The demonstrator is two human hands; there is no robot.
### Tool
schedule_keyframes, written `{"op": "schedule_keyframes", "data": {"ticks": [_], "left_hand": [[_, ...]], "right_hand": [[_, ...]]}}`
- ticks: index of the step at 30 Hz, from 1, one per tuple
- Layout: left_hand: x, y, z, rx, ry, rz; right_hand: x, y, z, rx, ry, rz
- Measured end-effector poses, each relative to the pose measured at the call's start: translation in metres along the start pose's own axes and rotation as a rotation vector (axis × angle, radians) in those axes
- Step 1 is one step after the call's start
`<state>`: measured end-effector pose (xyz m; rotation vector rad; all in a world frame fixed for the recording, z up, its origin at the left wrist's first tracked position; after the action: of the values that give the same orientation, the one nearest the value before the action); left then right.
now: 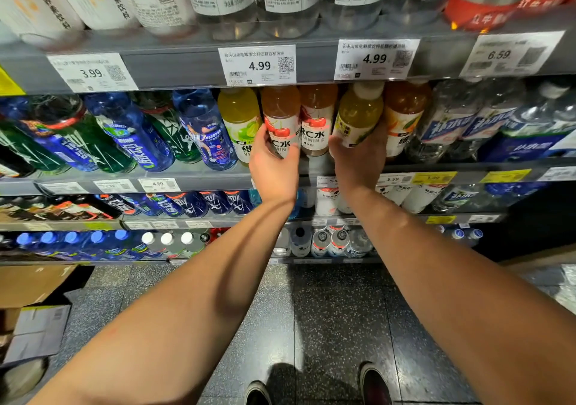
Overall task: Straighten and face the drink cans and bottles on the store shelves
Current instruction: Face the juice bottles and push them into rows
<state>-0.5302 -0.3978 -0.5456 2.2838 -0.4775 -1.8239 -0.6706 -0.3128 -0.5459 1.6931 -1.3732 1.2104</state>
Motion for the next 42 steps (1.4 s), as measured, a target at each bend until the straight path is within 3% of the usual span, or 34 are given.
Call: {"op": "schedule_keyframes", "data": {"ticks": [11, 25, 30, 36, 42], "left_hand": [[0.002, 0.023, 0.020, 0.119, 0.095, -0.030], [-0.005, 0.025, 0.032, 0.236, 0.148, -0.021], [-0.005, 0.024, 0.029, 0.211, 0.085, -0.043], [0.001, 0.003, 0.007, 0.128, -0.033, -0.054], [0.008, 0.003, -0.035, 0.008, 0.056, -0.054]], "right_hand": [[-0.029, -0.001, -0.026, 0.045, 0.219, 0.068], [-0.025, 0.002, -0.046, 0.008, 0.239, 0.029], [-0.027, 0.000, -0.048, 0.041, 0.292, 0.019], [-0.017, -0.016, -0.042, 0.092, 0.185, -0.050], [-0.006, -0.045, -0.021, 0.210, 0.101, -0.101]]}}
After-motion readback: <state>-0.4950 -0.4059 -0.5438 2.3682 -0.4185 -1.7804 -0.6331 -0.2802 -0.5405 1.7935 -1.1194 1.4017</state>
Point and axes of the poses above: each hand's wrist, its own y-axis towards the middle knuckle, its own z-axis out of the palm, x = y × z, the point moved 4 cm from there along y, towards the middle knuckle, and after that the axes turned 13 degrees about z, right-handed, at the moved point
